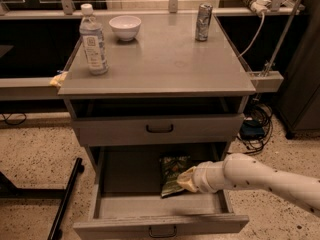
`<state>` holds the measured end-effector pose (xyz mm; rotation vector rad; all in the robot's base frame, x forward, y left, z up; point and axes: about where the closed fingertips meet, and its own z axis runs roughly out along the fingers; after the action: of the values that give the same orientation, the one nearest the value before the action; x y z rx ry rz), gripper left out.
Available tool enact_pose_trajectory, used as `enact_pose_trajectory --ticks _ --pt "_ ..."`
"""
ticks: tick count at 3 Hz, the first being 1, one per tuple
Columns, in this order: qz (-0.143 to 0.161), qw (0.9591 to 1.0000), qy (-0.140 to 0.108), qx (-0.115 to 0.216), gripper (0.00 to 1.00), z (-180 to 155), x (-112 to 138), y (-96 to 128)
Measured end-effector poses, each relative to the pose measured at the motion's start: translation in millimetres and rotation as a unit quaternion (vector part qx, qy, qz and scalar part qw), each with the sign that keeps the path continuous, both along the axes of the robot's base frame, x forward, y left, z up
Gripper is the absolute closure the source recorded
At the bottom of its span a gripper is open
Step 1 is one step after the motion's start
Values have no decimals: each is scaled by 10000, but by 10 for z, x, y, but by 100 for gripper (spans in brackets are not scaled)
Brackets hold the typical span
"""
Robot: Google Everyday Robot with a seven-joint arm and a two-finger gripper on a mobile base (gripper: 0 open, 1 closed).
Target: Pick green jalapeno chip bag from middle drawer and place on counter
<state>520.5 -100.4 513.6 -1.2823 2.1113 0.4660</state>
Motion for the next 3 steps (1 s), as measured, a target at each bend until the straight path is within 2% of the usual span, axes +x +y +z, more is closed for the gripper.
enact_pose_trajectory --ticks 1,2,3 --pt "-241 9982 -498 210 82 -91 230 112" --pt "-393 9953 -814 345 58 -179 437 201" --pt "-552 9930 -939 461 39 -293 614 250"
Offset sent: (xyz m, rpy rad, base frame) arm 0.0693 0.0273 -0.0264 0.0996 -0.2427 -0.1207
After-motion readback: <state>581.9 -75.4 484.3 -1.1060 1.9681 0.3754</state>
